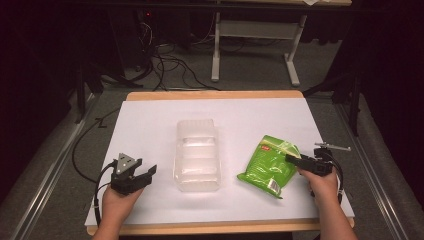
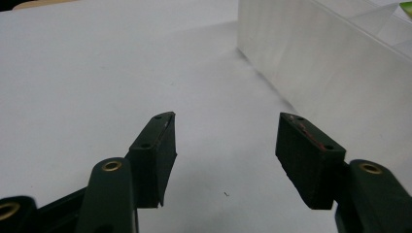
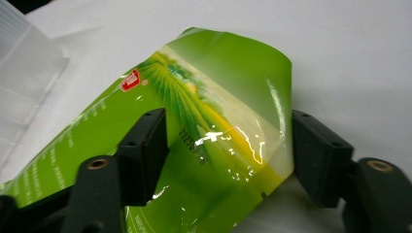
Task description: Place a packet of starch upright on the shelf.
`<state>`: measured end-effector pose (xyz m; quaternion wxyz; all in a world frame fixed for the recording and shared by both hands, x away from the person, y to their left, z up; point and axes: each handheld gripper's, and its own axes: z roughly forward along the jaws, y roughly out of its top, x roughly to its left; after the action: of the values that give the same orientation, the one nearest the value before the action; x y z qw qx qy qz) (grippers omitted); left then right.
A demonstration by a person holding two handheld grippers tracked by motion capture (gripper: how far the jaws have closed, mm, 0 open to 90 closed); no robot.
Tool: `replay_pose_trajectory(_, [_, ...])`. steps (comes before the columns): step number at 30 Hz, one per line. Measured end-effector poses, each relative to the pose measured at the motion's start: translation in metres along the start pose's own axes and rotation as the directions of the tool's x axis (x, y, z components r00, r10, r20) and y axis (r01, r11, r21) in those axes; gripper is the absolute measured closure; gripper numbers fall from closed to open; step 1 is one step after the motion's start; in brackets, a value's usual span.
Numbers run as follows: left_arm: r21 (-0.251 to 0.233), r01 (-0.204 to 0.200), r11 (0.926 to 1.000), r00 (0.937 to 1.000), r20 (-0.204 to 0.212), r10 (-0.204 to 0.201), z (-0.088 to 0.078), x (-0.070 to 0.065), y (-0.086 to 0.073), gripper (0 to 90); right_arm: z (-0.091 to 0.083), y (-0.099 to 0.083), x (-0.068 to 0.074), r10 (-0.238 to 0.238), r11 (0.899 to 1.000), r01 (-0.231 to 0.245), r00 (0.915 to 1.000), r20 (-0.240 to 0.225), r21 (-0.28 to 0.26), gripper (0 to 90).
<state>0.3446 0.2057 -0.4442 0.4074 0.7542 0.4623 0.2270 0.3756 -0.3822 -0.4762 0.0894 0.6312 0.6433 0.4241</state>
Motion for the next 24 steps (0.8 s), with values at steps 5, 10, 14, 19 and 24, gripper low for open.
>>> replay_pose_trajectory(5, [0.004, -0.002, 1.0, 1.0, 0.002, 0.002, 0.0, 0.0, 0.0, 40.4, 0.0, -0.002, -0.006, 0.039, 0.999, -0.039, 0.9942, -0.1, 0.008, 56.9])
replay_pose_trajectory(10, [0.005, -0.003, 1.0, 1.0, 0.002, 0.003, 0.0, 0.0, 0.0, 40.4, -0.002, 0.0, 0.003, -0.015, 1.0, 0.015, 0.9923, -0.123, 0.002, 75.4])
replay_pose_trajectory(14, [0.005, -0.004, 1.0, 1.0, 0.002, 0.004, 0.0, 0.0, 0.0, 40.5, -0.004, 0.002, 0.013, -0.082, 0.997, 0.082, 0.9905, -0.11, -0.008, 79.5])
replay_pose_trajectory(19, [0.004, -0.006, 1.0, 1.0, 0.002, 0.006, 0.001, 0.0, 0.0, 40.6, -0.013, 0.006, 0.028, -0.157, 0.986, 0.151, 0.9824, -0.101, -0.063, 82.1])
replay_pose_trajectory(24, [0.003, -0.007, 1.0, 1.0, 0.0, 0.007, 0.0, 0.0, 0.0, 40.7, -0.023, 0.007, 0.04, -0.192, 0.977, 0.18, 0.9753, -0.108, -0.113, 83.2])
